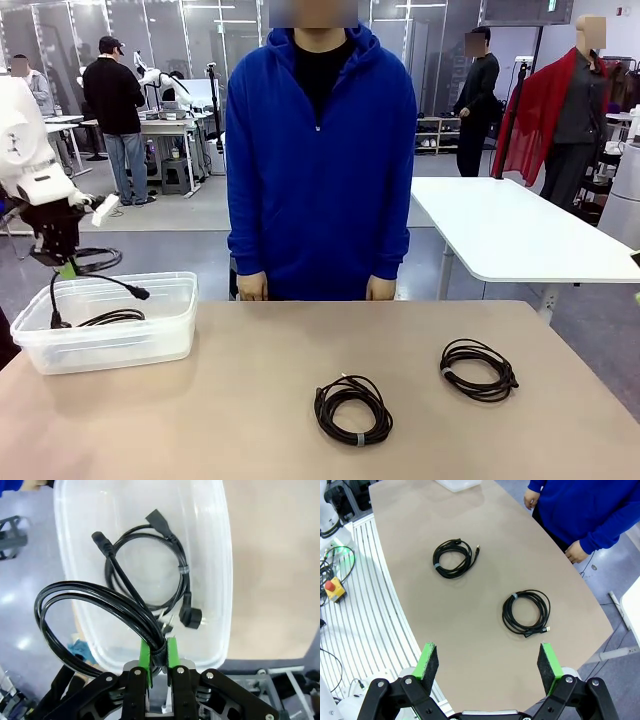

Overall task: Organize and store the cables.
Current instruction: Place the Power Cable into the Organizing box.

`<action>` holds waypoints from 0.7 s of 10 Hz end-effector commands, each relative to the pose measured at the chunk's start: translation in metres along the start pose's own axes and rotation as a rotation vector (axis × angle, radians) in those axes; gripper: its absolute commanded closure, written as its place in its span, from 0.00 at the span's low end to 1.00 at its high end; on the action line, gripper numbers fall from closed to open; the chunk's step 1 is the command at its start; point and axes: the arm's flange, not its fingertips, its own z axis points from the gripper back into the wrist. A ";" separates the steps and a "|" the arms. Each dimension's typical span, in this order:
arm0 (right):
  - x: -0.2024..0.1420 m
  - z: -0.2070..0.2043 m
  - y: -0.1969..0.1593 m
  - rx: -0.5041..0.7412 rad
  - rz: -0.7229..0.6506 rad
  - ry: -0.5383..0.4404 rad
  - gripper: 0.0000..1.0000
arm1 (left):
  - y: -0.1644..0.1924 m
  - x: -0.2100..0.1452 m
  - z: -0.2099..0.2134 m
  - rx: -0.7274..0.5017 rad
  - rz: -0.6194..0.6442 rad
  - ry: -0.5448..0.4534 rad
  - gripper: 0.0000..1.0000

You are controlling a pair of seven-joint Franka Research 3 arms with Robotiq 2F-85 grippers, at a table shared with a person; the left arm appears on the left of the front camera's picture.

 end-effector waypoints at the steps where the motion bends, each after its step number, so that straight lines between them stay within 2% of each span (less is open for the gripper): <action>1: 0.000 0.000 0.001 -0.001 0.003 0.000 0.00 | 0.007 0.007 -0.021 -0.043 -0.019 0.010 0.84; 4: 0.000 0.000 0.001 -0.001 0.003 0.000 0.00 | 0.010 0.022 -0.074 -0.188 -0.033 0.021 0.84; 6: 0.000 0.000 0.001 -0.001 0.003 0.000 0.00 | 0.003 0.039 -0.093 -0.207 -0.036 0.002 0.84; 7: 0.000 0.000 0.001 -0.001 0.003 0.000 0.00 | 0.003 0.038 -0.093 -0.215 -0.025 -0.075 0.84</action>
